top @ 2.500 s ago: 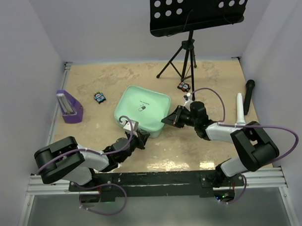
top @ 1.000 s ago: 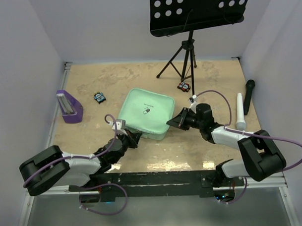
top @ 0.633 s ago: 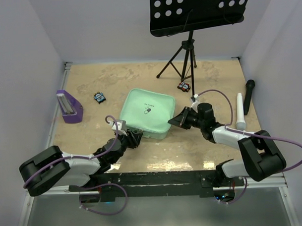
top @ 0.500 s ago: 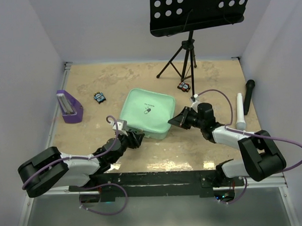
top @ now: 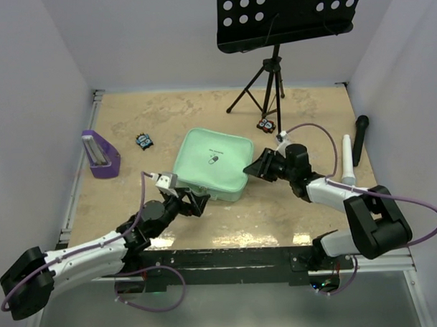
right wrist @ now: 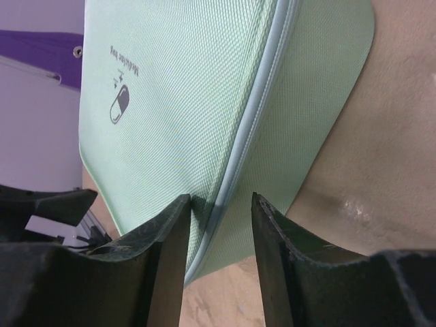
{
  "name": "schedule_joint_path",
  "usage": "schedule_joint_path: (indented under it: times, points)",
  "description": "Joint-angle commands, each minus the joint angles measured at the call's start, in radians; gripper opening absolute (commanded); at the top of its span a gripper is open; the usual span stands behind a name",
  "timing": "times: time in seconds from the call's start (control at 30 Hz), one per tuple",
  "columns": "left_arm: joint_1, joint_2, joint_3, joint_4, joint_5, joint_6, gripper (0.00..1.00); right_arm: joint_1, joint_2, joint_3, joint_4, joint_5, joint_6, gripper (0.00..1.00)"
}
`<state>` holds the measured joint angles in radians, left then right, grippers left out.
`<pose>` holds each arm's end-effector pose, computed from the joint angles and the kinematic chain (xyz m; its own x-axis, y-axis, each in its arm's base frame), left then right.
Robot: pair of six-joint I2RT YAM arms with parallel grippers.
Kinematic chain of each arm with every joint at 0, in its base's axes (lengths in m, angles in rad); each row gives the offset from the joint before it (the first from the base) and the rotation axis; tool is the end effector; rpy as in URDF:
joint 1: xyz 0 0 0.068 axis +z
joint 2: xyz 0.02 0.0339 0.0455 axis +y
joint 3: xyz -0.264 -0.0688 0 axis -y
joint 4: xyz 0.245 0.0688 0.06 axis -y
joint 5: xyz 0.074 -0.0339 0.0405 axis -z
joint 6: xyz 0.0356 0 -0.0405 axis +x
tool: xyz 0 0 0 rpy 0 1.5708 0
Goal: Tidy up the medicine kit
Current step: Move the medicine box to the center of the board, then reset both arms
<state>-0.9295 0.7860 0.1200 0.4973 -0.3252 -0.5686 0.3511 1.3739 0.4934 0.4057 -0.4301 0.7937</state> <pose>0.1104 -0.1289 0.1780 -0.3920 -0.3278 -0.8596 0.4270 0.7628 -0.4856 0.2439 0.1052 0.1731 -0.7721 0.4073 -0.4877 -0.1573 0.6211 0.7678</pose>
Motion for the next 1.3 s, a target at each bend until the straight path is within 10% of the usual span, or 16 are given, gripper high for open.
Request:
schedule_joint_path:
  times: [0.0,0.37,0.63,1.27]
  points:
    - [0.006,-0.117,0.076,-0.192,-0.052,0.009,0.97,-0.012,0.022,0.082,-0.007,0.083,-0.054,0.45]
    - [0.006,-0.347,0.155,-0.453,-0.233,-0.063,0.99,-0.021,0.181,0.212,-0.004,0.182,-0.093,0.23]
    - [0.006,-0.335,0.175,-0.532,-0.287,-0.105,1.0,-0.024,0.171,0.303,-0.033,0.32,-0.103,0.42]
    - [0.006,-0.105,0.389,-0.753,-0.465,-0.358,1.0,0.112,-0.493,0.166,-0.344,0.609,-0.264,0.54]
